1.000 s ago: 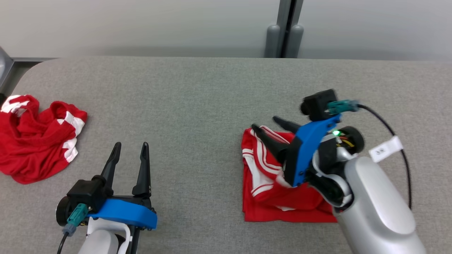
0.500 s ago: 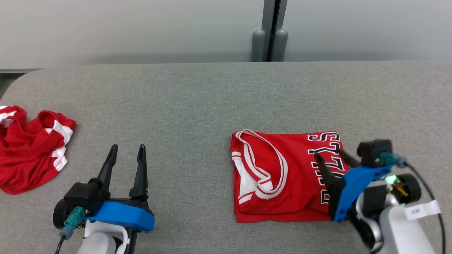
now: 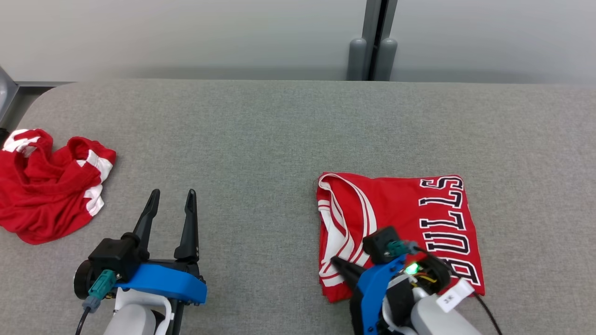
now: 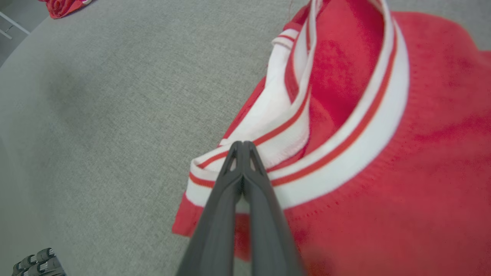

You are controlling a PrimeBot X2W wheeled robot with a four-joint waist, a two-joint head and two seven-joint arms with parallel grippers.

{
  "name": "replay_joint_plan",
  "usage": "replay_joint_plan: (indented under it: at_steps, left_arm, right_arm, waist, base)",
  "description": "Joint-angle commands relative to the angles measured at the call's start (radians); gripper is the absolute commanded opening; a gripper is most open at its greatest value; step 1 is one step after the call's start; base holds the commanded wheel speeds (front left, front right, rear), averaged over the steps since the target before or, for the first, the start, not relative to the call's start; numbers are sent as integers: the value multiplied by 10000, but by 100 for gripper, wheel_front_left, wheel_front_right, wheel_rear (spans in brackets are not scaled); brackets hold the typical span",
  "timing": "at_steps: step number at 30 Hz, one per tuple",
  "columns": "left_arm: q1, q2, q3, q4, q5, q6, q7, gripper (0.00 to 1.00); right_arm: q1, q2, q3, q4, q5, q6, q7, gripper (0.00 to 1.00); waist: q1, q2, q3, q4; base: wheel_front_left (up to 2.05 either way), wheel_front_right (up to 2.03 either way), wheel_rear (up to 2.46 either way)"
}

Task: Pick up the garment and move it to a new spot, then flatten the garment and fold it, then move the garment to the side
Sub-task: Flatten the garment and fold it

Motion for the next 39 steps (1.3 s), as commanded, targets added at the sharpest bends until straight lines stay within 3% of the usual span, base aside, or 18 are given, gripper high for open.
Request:
replay_joint_plan:
  at_steps: [1,9,11,14,15,16,20,26,31,39]
  left_arm:
    - [-51,-2,-3,40,-3,-44,-43,100]
    - [73,5,106,44,-8,-25,-45,100]
    - [137,35,193,29,-23,12,-45,100]
    - [297,81,324,-33,-41,91,-46,100]
    - [347,94,383,-51,-43,113,-46,100]
    - [383,103,423,-77,-50,121,-46,100]
    - [565,147,581,-156,-61,188,-45,100]
    - [912,128,776,-379,-33,307,-47,100]
    - [1166,155,880,-491,1,375,-45,100]
    - [1383,199,842,-429,81,484,-27,100]
  right_arm:
    - [-144,-22,380,220,281,6,60,0]
    - [-833,-14,1920,271,2298,6,-465,0]
    - [-1054,-32,1997,62,2720,6,-715,0]
    - [-1185,-32,1293,-337,2742,6,-1404,0]
    - [-1168,-32,948,-454,2553,6,-1588,18]
    - [-1093,-32,565,-576,2339,6,-1726,100]
    - [-520,-52,-1329,-1264,963,6,-2101,100]
    - [671,-62,-3763,-2838,-598,6,-1810,100]
    - [1337,-290,-4454,-3440,-1075,6,-1737,100]
    - [1775,-472,-4512,-2942,-994,7,-2150,100]
  waist:
    - [0,0,-11,49]
    - [0,0,-56,70]
    - [0,0,-125,-33]
    - [0,0,-301,-287]
    - [0,0,-362,-374]
    - [0,0,-411,-447]
    - [0,0,-616,-790]
    - [0,0,-805,-1218]
    - [0,0,-983,-1503]
    - [0,0,-1223,-1624]
  base:
    - [0,0,0]
    - [0,0,0]
    - [0,0,0]
    - [0,0,0]
    - [0,0,0]
    - [0,0,0]
    - [0,0,0]
    - [0,0,0]
    - [0,0,0]
    - [0,0,0]
